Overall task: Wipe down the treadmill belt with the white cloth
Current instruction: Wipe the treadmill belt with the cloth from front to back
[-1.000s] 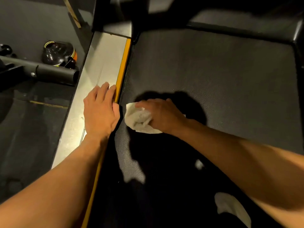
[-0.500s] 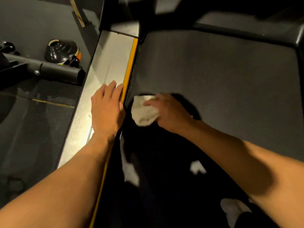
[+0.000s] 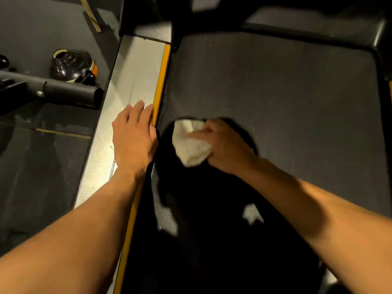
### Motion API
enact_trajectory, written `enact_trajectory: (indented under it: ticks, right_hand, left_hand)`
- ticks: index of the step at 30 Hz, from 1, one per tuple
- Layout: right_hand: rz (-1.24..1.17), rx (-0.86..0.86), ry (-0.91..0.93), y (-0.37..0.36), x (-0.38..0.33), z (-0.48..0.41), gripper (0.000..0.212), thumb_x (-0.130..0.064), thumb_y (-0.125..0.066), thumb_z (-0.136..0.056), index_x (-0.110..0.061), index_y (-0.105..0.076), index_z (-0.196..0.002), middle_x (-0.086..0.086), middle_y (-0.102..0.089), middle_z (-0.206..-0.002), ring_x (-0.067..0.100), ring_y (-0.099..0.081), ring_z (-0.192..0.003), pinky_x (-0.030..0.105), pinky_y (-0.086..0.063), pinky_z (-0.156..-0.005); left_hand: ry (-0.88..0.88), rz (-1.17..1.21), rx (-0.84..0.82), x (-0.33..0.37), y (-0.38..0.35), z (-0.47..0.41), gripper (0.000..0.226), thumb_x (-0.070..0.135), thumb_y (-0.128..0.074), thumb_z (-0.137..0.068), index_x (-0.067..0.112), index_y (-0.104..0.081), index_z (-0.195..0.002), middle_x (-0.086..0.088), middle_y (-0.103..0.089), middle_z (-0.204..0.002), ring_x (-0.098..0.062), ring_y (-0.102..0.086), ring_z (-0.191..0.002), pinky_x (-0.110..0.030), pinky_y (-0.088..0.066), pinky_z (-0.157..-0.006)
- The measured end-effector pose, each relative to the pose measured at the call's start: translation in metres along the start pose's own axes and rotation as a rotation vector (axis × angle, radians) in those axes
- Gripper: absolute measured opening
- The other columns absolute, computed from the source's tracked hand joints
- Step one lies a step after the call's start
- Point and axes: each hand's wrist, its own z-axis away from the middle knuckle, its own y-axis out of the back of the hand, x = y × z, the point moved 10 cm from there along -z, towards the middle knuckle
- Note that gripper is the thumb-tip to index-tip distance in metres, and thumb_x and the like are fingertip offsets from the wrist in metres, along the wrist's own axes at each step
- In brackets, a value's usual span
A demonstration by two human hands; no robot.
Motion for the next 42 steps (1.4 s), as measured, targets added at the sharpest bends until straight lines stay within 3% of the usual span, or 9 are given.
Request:
enact_trajectory:
  ticks: [4,8,12,17,21,24,29,35,42]
  right_hand:
    - [0.052,0.227,-0.420,0.026,0.057,-0.034,0.026,-0.012,-0.061,-0.082,-0.007,-0.065,-0.108,0.017,-0.057,-0.102,0.036,-0.058,-0.092,0.028,-0.040,-0.066]
    - [-0.060,0.016,-0.289,-0.017,0.014,0.003,0.046,-0.007,-0.061,-0.077,-0.014,-0.062,-0.122,0.016,-0.057,-0.120,0.036,-0.054,-0.108,0.038,-0.046,-0.091]
    - [-0.203,-0.284,-0.075,-0.029,-0.031,0.060,0.029,-0.009,-0.066,-0.079,-0.009,-0.070,-0.108,0.015,-0.063,-0.105,0.031,-0.061,-0.097,0.038,-0.050,-0.086]
    - [-0.144,0.126,-0.417,0.055,0.055,0.057,0.014,-0.018,-0.062,-0.084,-0.030,-0.068,-0.086,0.006,-0.064,-0.086,0.027,-0.060,-0.087,0.033,-0.045,-0.071]
    - [0.076,0.062,-0.552,0.046,0.088,0.069,0.014,-0.032,-0.060,-0.084,-0.019,-0.061,-0.088,0.008,-0.053,-0.087,0.035,-0.057,-0.084,0.031,-0.040,-0.065]
    - [0.006,-0.045,-0.305,0.003,0.040,0.087,0.043,-0.024,-0.065,-0.074,-0.020,-0.064,-0.117,0.011,-0.057,-0.105,0.033,-0.059,-0.093,0.035,-0.048,-0.080]
    - [-0.086,-0.084,-0.108,0.019,0.010,0.102,0.032,-0.017,-0.062,-0.076,-0.013,-0.068,-0.108,0.006,-0.061,-0.095,0.021,-0.060,-0.089,0.015,-0.037,-0.074]
    - [0.228,0.138,-0.526,0.086,0.138,0.111,0.021,-0.036,-0.045,-0.081,-0.017,-0.054,-0.086,0.015,-0.061,-0.098,0.040,-0.058,-0.089,0.033,-0.037,-0.065]
    - [-0.052,0.008,0.086,-0.006,0.008,0.134,0.018,-0.020,-0.061,-0.077,-0.019,-0.069,-0.094,0.006,-0.062,-0.085,0.024,-0.060,-0.079,0.030,-0.048,-0.068]
  left_hand:
    - [-0.014,0.001,-0.029,0.001,0.001,0.000,0.051,0.043,-0.042,-0.095,0.019,-0.043,-0.140,-0.006,-0.041,-0.148,-0.032,-0.035,-0.133,-0.045,-0.028,-0.107]
    - [-0.030,0.015,-0.044,0.000,0.001,0.000,0.051,0.041,-0.043,-0.093,0.018,-0.042,-0.140,-0.008,-0.040,-0.148,-0.034,-0.034,-0.134,-0.047,-0.028,-0.107]
    - [-0.012,0.017,-0.051,0.002,0.002,0.002,0.049,0.038,-0.042,-0.096,0.018,-0.041,-0.140,-0.008,-0.039,-0.149,-0.033,-0.033,-0.134,-0.046,-0.028,-0.108]
    - [-0.017,0.028,-0.062,0.003,0.002,0.002,0.049,0.039,-0.041,-0.095,0.018,-0.042,-0.140,-0.007,-0.039,-0.149,-0.032,-0.033,-0.135,-0.046,-0.027,-0.110]
    - [-0.010,0.037,-0.038,0.001,0.005,0.001,0.050,0.040,-0.043,-0.094,0.018,-0.043,-0.139,-0.007,-0.041,-0.147,-0.032,-0.035,-0.133,-0.046,-0.028,-0.109]
    - [-0.022,0.023,-0.016,0.001,0.005,0.003,0.049,0.039,-0.045,-0.092,0.019,-0.044,-0.137,-0.006,-0.042,-0.145,-0.030,-0.036,-0.132,-0.045,-0.030,-0.108]
    - [-0.035,0.018,0.013,0.005,0.006,0.004,0.051,0.038,-0.048,-0.091,0.017,-0.045,-0.137,-0.008,-0.043,-0.144,-0.032,-0.038,-0.129,-0.047,-0.032,-0.106]
    - [-0.065,-0.043,0.032,0.008,0.004,0.005,0.051,0.036,-0.049,-0.094,0.012,-0.046,-0.139,-0.013,-0.042,-0.145,-0.037,-0.038,-0.128,-0.049,-0.032,-0.105]
    - [0.119,-0.036,0.045,0.045,0.026,0.015,0.043,0.021,-0.055,-0.088,-0.005,-0.053,-0.123,-0.025,-0.041,-0.137,-0.042,-0.037,-0.125,-0.048,-0.034,-0.105]
